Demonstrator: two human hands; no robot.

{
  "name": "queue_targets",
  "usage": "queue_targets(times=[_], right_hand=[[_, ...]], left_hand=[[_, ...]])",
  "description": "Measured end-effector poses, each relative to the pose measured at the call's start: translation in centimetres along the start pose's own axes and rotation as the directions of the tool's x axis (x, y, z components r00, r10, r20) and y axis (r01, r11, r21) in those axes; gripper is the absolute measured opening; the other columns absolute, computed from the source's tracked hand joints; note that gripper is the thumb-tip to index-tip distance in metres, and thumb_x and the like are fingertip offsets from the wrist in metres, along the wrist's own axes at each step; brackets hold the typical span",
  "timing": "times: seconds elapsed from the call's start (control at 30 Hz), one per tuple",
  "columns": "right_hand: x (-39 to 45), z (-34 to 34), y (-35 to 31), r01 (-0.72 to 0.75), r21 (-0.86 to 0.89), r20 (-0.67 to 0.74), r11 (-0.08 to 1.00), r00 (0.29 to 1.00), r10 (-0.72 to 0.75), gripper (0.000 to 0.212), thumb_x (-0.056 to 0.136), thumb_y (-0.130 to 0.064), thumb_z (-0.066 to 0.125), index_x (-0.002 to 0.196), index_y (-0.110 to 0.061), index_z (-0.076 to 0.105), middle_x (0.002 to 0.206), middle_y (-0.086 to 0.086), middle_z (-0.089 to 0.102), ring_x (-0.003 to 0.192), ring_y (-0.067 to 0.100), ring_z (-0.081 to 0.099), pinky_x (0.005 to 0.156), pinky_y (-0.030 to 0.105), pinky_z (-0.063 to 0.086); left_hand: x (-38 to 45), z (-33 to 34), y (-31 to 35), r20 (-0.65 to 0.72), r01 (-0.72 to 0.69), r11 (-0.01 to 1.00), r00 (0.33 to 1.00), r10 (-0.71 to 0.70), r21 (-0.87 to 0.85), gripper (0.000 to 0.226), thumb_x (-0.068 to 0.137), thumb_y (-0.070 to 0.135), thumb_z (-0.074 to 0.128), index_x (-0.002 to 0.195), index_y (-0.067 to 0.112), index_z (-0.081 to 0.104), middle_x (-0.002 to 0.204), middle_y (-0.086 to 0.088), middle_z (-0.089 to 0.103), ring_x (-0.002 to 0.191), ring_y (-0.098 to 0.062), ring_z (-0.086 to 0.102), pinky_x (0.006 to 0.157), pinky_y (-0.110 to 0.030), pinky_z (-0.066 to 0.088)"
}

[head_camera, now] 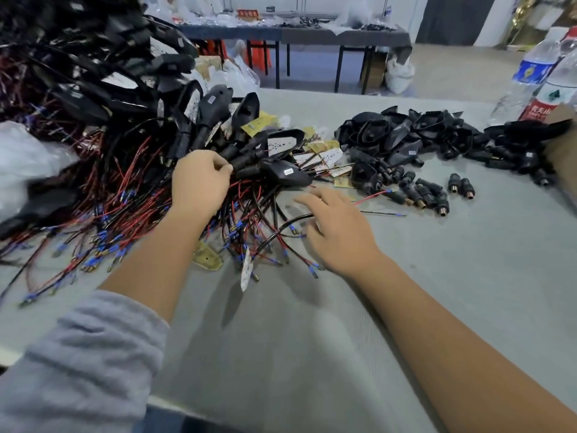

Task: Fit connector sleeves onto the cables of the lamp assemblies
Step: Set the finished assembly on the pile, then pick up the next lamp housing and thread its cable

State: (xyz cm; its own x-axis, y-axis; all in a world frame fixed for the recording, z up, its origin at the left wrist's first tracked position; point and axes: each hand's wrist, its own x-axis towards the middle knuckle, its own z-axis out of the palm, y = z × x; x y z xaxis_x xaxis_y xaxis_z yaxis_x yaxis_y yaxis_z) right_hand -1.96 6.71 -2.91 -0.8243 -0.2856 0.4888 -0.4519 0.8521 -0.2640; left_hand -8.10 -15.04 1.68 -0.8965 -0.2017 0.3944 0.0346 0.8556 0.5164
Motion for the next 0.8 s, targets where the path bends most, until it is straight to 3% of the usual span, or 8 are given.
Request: queue_targets(times=[0.13,0.27,0.37,0.47,0.57,0.63,0.73,0.8], right_hand=[[0.2,0.6,0.4,0.055,-0.11,0.101,0.992,0.994,-0.044,0.039,0.091,-0.016,0.046,0.126,-0.026,0.061,0.12,-0.006,0.06,0.116,0.021,0.045,0.098,0.028,0.022],[0.0,0.6,0.6,0.031,-0.188,0.058,0.982,0.998,-0.021,0.026,0.091,-0.019,0.051,0.109,-0.024,0.069,0.102,-0.002,0.063,0.108,0.025,0.048,0.092,0.03,0.025],[-0.5,-0.7,1.1,0.029,-0.203,-0.096,0.979,0.994,-0.049,0.02,0.083,-0.012,0.061,0.099,-0.018,0.071,0.098,0.007,0.06,0.098,0.033,0.052,0.082,0.038,0.034],[-0.7,-2.4,2.3,-0.014,-0.216,-0.396,0.976,0.915,-0.075,0.016,0.083,-0.012,0.065,0.095,-0.018,0.074,0.082,0.01,0.055,0.079,0.032,0.053,0.068,0.038,0.037],[-1.7,-3.9,4.2,-0.084,-0.097,-0.426,0.992,0.904,0.035,0.02,0.089,-0.01,0.058,0.102,-0.014,0.073,0.079,0.011,0.055,0.079,0.032,0.055,0.07,0.04,0.043],[-2.6,-4.5,5.0,-0.186,0.168,-0.381,0.968,0.893,0.238,0.026,0.09,-0.005,0.052,0.105,-0.014,0.071,0.087,0.007,0.061,0.087,0.025,0.057,0.078,0.037,0.045],[-2.7,-5.5,5.4,-0.286,0.753,-0.225,0.593,0.734,0.641,0.025,0.091,0.0,0.049,0.092,-0.013,0.071,0.084,-0.001,0.064,0.078,0.011,0.06,0.076,0.027,0.051],[-2.5,-6.2,6.0,-0.233,0.908,-0.124,0.348,0.643,0.756,0.022,0.092,0.0,0.05,0.086,-0.01,0.069,0.075,0.002,0.062,0.068,0.013,0.057,0.065,0.027,0.052]], left_hand=[[-1.0,1.0,0.8,-0.119,-0.048,0.998,0.992,0.052,0.031,0.026,0.09,0.018,0.062,0.116,0.019,0.066,0.12,-0.01,0.057,0.119,-0.033,0.045,0.098,-0.039,0.041],[-2.5,1.8,3.0,-0.146,-0.249,0.967,0.96,0.239,-0.06,0.023,0.088,0.01,0.054,0.1,0.021,0.071,0.108,-0.002,0.064,0.108,-0.024,0.053,0.088,-0.026,0.039],[-3.6,2.7,5.6,0.209,-0.162,0.93,0.948,0.24,-0.33,0.024,0.09,0.011,0.051,0.088,0.026,0.069,0.081,0.006,0.071,0.074,-0.012,0.065,0.071,-0.028,0.051],[-4.5,3.8,8.4,0.571,0.03,0.89,0.777,0.265,-0.454,0.028,0.101,0.026,0.043,0.09,0.02,0.068,0.071,-0.002,0.072,0.063,-0.018,0.068,0.065,-0.03,0.051],[-5.2,4.6,10.8,0.675,0.254,0.774,0.682,0.282,-0.58,0.043,0.104,0.038,0.036,0.087,0.015,0.068,0.06,-0.005,0.066,0.052,-0.019,0.062,0.057,-0.028,0.046],[-5.7,5.4,12.1,0.678,0.28,0.723,0.652,0.339,-0.631,0.038,0.103,0.035,0.04,0.089,0.015,0.07,0.056,-0.002,0.062,0.047,-0.015,0.056,0.052,-0.025,0.042],[-6.6,7.1,14.0,0.67,0.251,0.703,0.616,0.414,-0.666,0.023,0.101,0.023,0.048,0.095,0.012,0.067,0.055,0.002,0.061,0.046,-0.011,0.052,0.051,-0.024,0.042],[-7.4,8.4,15.0,0.67,0.273,0.681,0.608,0.425,-0.679,0.018,0.1,0.02,0.051,0.099,0.01,0.066,0.057,0.002,0.063,0.046,-0.01,0.052,0.049,-0.021,0.04]])
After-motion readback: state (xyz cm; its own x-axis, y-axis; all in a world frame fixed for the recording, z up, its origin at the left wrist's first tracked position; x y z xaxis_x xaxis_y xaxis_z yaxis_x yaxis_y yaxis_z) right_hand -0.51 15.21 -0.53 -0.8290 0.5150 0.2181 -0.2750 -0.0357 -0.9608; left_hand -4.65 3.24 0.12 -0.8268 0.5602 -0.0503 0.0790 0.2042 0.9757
